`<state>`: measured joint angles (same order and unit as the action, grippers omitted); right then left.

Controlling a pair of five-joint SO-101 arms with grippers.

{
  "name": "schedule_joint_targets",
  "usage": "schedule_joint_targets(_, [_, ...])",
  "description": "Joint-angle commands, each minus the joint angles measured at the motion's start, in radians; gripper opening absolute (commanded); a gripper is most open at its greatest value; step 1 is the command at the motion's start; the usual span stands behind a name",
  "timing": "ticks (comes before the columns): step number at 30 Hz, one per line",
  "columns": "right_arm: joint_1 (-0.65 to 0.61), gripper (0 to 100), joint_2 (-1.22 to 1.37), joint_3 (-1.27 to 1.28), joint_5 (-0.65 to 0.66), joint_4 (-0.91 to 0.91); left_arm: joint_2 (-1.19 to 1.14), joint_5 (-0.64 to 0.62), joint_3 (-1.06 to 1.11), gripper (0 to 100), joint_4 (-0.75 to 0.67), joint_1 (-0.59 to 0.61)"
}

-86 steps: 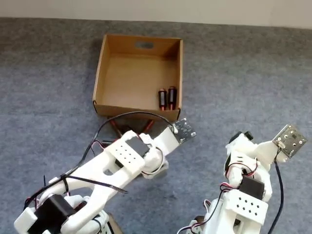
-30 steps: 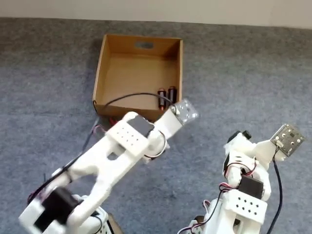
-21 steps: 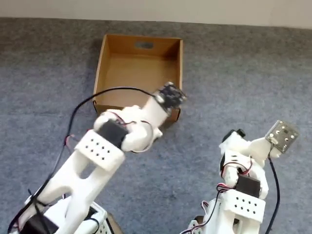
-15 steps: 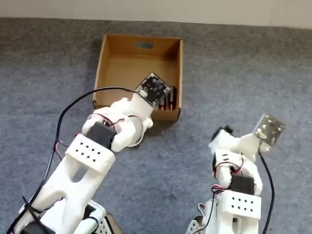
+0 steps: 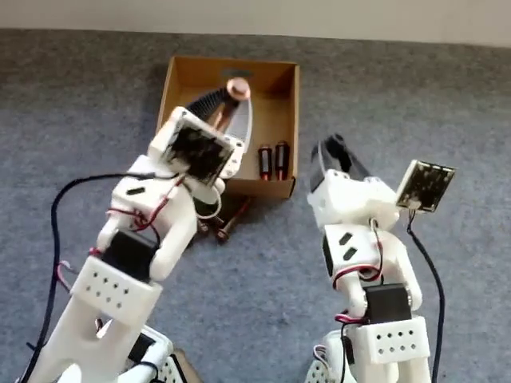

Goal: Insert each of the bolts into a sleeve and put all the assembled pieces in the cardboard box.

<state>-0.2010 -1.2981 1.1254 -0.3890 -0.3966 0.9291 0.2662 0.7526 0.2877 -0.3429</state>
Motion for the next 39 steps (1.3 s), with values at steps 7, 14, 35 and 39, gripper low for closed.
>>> schedule_joint_targets(7, [-0.125, 0.9, -0.008, -0.062, 0.017, 0.371, 0.125, 0.005, -0.007, 1, -0.224, 0.01])
schedule_joint_targets(14, [-0.274, 0.8, -0.007, -0.042, 0.388, 0.394, 0.22, -0.1, 0.016, 1, -0.222, 0.01])
schedule_joint_targets(35, [-0.3, 0.8, -0.016, 0.298, 0.537, 0.363, 0.272, -0.408, 0.157, 1, -0.227, -0.157])
schedule_joint_targets(39, [-0.3, 0.8, -0.016, 0.298, 0.537, 0.363, 0.272, -0.408, 0.159, 1, -0.227, -0.17])
